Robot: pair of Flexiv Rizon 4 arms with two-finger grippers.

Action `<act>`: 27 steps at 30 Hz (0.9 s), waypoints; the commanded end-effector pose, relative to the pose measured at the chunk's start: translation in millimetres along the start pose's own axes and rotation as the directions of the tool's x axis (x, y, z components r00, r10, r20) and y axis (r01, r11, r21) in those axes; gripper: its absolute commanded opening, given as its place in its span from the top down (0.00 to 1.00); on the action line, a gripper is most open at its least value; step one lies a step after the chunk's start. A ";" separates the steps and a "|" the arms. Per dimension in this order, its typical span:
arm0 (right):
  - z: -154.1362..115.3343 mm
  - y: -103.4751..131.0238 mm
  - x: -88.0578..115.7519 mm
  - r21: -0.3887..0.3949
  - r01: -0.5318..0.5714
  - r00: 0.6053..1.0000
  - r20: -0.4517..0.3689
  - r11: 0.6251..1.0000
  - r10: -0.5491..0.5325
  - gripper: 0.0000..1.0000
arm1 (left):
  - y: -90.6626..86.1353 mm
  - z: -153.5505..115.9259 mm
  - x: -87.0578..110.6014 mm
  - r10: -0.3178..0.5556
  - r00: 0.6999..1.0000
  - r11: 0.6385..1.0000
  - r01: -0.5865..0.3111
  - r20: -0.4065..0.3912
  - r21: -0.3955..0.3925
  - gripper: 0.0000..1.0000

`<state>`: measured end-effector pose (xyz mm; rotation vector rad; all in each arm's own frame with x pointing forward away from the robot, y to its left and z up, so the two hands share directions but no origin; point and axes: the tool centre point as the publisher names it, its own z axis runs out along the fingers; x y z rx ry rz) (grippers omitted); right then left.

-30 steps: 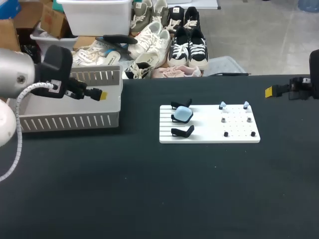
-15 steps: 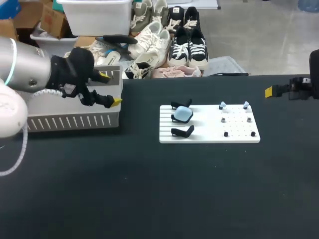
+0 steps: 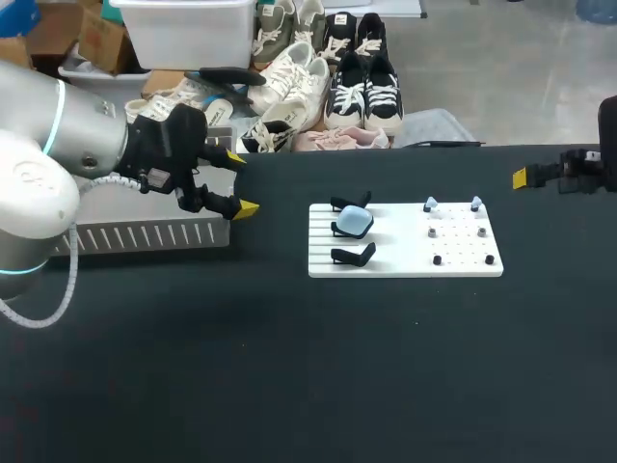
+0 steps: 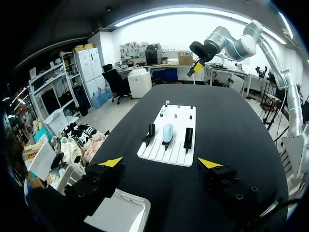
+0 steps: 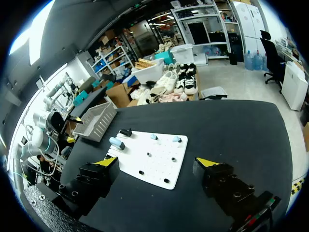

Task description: Pick up each earbud case from the left stands, insert the matching earbuds, close the lid, and place the case in the box.

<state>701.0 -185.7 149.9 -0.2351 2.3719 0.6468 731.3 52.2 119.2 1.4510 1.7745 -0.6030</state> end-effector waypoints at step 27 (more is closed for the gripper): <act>0.1 -1.0 -0.2 -0.003 0.001 1.000 -0.001 1.000 -0.001 0.00 | 0.7 102.9 -18.1 0.084 0.987 0.984 -0.104 0.136 0.148 0.00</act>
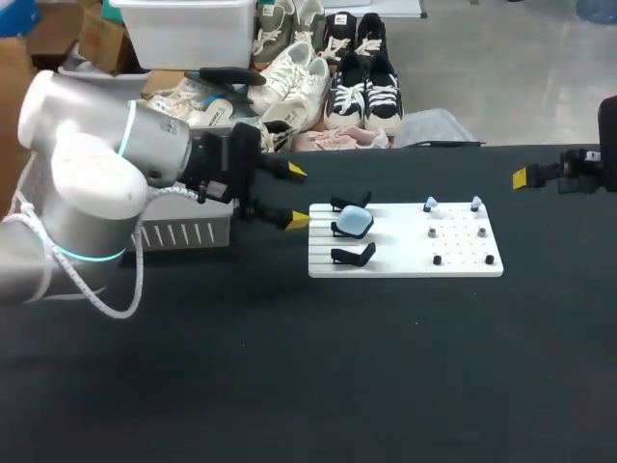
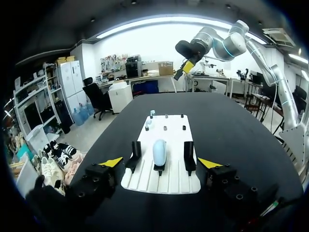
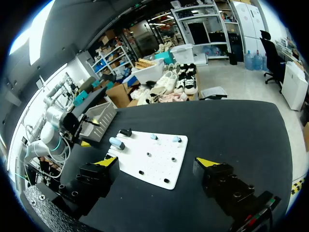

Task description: Pick up each earbud case from the left stands, insert the matching earbuds, close the lid, and place the case in the box.

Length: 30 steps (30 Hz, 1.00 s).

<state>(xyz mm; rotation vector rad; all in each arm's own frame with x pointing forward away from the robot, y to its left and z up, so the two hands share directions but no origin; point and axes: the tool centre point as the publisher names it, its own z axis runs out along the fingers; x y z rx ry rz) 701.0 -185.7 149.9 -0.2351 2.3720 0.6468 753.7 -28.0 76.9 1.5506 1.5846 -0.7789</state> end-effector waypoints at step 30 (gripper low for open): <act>0.0 -1.0 -0.2 -0.003 0.001 1.000 -0.001 1.000 -0.001 0.00 | 1.3 56.4 10.8 -0.067 0.997 0.998 0.067 0.038 0.021 0.00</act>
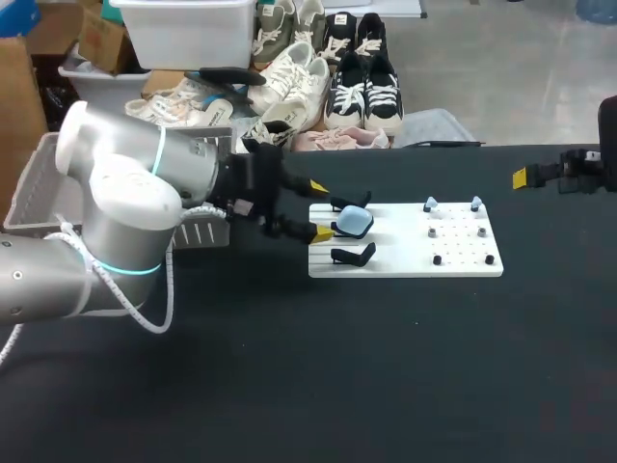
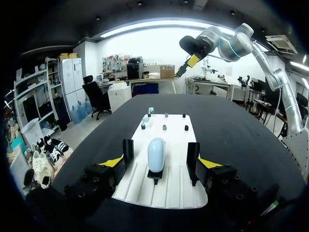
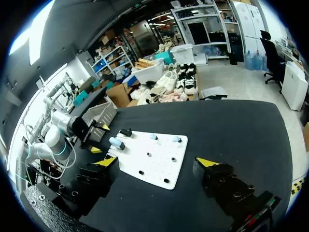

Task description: Pick up each earbud case from the left stands, insert the matching earbuds, close the lid, and place the case in the box.

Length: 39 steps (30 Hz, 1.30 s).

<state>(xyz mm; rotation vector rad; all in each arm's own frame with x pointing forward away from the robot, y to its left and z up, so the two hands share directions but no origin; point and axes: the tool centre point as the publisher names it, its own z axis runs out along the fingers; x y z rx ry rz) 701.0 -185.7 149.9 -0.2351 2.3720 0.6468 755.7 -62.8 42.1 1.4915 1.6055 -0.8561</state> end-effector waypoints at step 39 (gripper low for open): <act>0.0 -1.0 -0.2 -0.003 0.001 1.000 -0.001 1.000 -0.001 0.00 | 8.1 44.4 6.0 -0.067 0.997 0.997 0.068 -0.034 0.026 0.13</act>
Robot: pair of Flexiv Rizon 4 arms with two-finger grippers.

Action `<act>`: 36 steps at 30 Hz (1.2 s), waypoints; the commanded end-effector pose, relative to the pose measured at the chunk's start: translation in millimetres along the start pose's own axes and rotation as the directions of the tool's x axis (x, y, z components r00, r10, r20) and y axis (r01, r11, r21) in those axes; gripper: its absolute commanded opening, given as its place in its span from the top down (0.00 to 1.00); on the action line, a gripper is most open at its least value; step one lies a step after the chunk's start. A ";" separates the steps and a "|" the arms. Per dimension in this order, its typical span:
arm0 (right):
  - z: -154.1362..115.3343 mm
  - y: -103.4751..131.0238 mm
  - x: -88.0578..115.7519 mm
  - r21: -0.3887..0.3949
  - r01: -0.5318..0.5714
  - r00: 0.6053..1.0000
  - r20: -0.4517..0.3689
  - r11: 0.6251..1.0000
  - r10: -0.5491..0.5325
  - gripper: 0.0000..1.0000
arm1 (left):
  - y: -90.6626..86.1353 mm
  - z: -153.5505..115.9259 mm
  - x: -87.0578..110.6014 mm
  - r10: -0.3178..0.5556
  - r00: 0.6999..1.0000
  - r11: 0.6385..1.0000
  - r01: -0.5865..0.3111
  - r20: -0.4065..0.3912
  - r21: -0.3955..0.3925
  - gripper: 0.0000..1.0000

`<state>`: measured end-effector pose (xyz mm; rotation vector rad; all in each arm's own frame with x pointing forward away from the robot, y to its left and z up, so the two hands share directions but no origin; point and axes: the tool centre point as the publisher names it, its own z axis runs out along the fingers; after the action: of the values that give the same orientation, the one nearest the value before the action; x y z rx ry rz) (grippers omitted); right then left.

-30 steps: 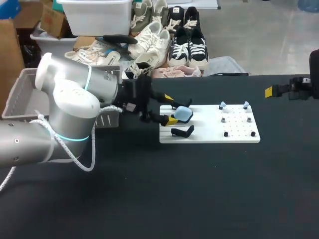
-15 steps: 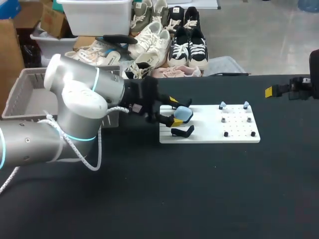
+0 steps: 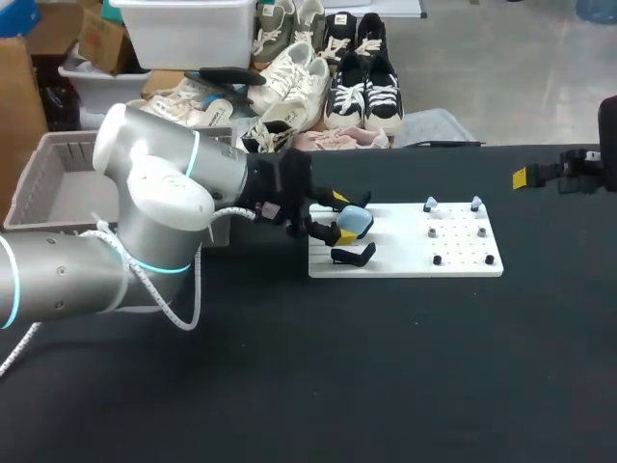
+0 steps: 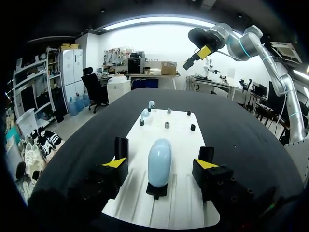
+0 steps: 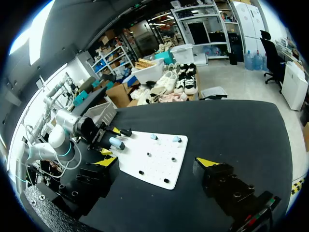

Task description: Pick up each earbud case from the left stands, insert the matching earbuds, close the lid, and place the case in the box.

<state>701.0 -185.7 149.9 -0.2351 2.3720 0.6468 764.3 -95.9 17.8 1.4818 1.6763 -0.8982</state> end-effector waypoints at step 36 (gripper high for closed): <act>0.0 -1.0 -0.2 -0.003 0.001 1.000 -0.001 1.000 -0.001 0.00 | 9.0 9.3 7.1 -0.036 0.999 0.999 0.036 -0.009 -0.005 0.55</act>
<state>701.0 -185.7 149.9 -0.2351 2.3720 0.6468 770.3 -98.5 7.7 1.4548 1.7142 -0.9055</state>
